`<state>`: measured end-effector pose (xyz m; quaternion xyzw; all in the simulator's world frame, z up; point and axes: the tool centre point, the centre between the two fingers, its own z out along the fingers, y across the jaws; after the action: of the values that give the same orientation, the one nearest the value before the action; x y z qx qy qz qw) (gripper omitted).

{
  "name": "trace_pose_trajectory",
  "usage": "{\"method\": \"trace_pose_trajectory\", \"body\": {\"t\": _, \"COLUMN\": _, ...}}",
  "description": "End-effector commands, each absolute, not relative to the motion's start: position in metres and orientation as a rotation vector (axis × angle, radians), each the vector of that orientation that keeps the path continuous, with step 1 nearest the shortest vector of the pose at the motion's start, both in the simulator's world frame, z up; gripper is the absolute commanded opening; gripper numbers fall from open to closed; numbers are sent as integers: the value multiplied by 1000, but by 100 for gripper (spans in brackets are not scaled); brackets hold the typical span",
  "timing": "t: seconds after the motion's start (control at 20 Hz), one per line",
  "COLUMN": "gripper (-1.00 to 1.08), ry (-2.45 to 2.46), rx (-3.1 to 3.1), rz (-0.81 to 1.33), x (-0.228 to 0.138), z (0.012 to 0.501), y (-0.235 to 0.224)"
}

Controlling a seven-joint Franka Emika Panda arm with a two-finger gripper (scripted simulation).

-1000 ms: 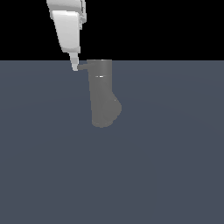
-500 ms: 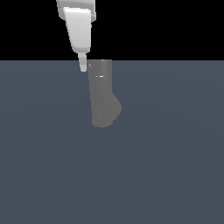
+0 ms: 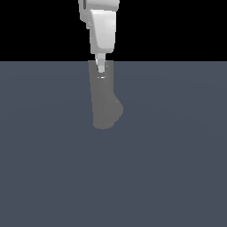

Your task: Turn on the faucet by rotating a designated handle.

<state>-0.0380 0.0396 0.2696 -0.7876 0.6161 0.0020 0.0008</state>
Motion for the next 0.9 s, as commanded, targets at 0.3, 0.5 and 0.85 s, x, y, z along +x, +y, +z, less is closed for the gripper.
{"method": "trace_pose_trajectory", "body": {"t": 0.3, "gripper": -100, "ry": 1990, "rx": -2431, "rz": 0, "x": -26, "z": 270, "y": -28}}
{"method": "trace_pose_trajectory", "body": {"t": 0.5, "gripper": -100, "ry": 1920, "rx": -2482, "rz": 10, "x": -24, "z": 270, "y": 2}}
{"method": "trace_pose_trajectory", "body": {"t": 0.85, "gripper": -100, "ry": 1934, "rx": -2472, "rz": 8, "x": -7, "z": 270, "y": -13}}
